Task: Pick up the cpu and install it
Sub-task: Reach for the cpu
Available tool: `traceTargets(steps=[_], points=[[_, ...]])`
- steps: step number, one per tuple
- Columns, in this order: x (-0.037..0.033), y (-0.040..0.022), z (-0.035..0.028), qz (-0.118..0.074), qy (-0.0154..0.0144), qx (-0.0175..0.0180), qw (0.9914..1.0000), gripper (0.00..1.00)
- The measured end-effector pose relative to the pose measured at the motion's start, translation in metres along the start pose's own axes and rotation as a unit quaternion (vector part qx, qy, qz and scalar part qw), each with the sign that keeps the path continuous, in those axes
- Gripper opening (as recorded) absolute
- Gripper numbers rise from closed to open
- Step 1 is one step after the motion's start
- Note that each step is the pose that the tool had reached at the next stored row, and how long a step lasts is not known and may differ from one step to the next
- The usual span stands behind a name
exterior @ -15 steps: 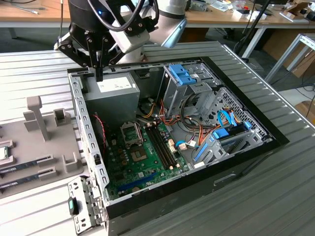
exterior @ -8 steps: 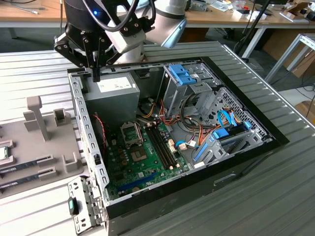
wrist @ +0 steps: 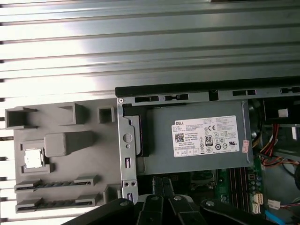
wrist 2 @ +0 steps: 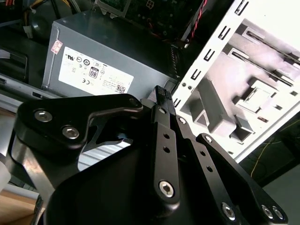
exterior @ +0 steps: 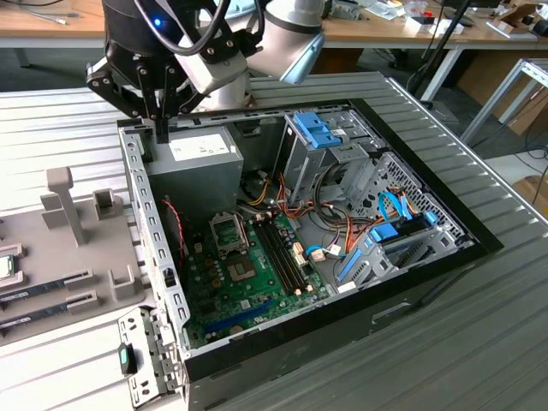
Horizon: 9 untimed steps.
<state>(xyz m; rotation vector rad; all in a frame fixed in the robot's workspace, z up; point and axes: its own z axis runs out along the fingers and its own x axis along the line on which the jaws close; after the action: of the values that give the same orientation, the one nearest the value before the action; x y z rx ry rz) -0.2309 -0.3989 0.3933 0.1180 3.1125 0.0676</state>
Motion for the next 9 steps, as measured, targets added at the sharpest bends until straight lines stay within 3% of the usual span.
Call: traceTargets(steps=[9], points=[[0.0083,-0.0006,-0.0002,0.000,0.0000,0.0000,1.00000,0.11]])
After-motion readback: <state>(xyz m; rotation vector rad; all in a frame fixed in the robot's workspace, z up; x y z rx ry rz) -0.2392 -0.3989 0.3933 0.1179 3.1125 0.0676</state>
